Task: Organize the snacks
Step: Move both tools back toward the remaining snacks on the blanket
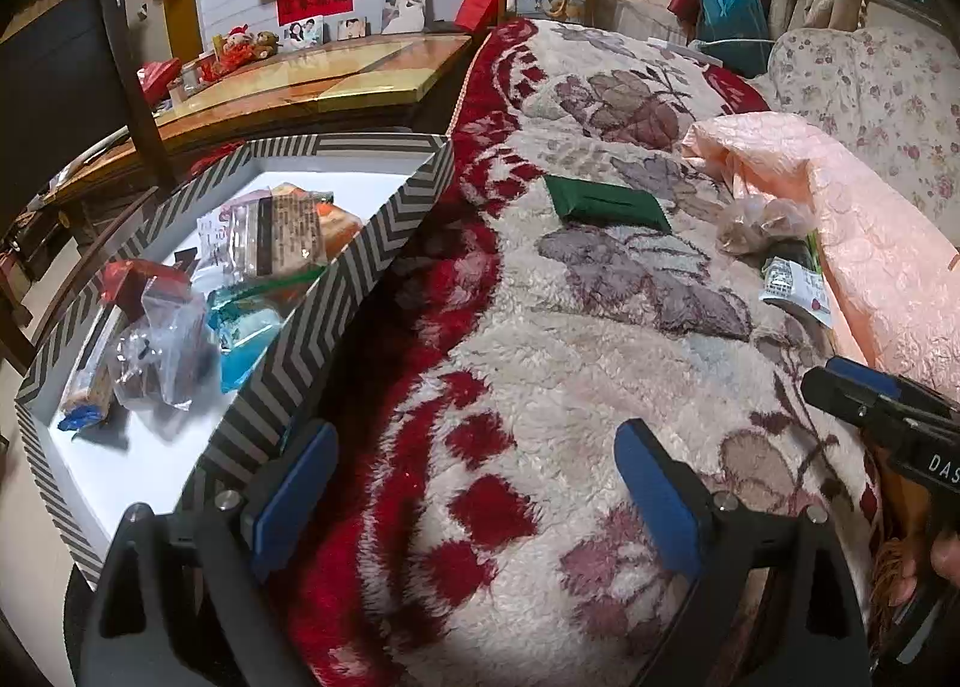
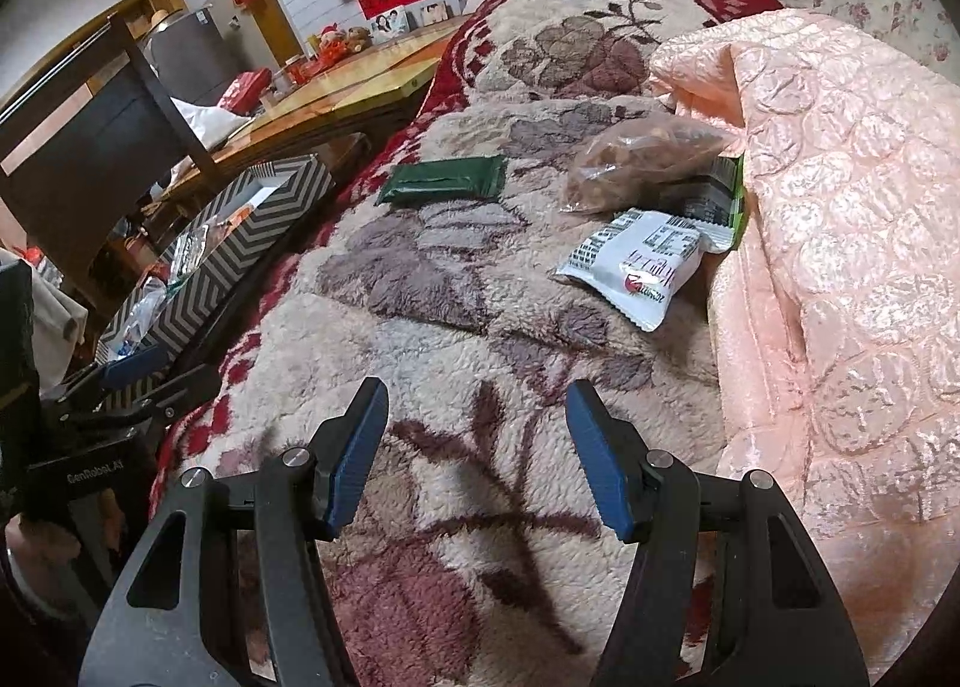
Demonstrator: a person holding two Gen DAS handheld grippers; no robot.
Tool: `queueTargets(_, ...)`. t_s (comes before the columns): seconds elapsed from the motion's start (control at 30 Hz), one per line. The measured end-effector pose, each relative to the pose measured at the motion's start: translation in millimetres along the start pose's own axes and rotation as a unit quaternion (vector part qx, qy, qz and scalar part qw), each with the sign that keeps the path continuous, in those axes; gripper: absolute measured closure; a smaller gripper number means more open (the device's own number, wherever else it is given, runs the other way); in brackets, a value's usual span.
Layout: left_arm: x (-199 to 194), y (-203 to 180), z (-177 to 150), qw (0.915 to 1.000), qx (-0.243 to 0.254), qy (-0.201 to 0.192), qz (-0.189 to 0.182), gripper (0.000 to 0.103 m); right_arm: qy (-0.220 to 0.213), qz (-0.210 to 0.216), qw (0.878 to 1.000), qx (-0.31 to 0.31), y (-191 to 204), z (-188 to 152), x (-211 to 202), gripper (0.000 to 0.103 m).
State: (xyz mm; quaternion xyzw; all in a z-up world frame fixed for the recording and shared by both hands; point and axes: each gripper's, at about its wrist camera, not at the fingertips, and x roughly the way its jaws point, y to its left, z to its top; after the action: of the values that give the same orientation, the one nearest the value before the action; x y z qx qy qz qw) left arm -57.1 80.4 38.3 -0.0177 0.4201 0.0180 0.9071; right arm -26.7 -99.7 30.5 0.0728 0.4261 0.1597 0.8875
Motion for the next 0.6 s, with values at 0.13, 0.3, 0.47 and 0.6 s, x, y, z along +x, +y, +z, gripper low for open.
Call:
queueTargets(0.13, 0.4, 0.3, -0.1, 1.0000, -0.001, 0.002, 0.000, 0.008, 0.003, 0.001, 1.000, 0.000, 0.6, -0.3, 1.7, 0.041)
queueTargets(0.3, 1.6, 0.7, -0.7, 1.0000, 0.000, 0.003, -0.002, 0.008, 0.007, 0.003, 1.000, 0.001, 0.4, -0.4, 4.1, 0.041)
queueTargets(0.47, 1.8, 0.4, -1.0, 1.0000, -0.001, 0.004, -0.003, 0.008, 0.008, 0.002, 1.000, -0.003, 2.5, -0.9, 5.5, 0.041)
queueTargets(0.6, 2.0, -0.1, -0.6, 1.0000, 0.000, 0.004, -0.005, 0.008, 0.004, 0.002, 1.000, -0.005, 3.9, -0.5, 4.3, 0.041)
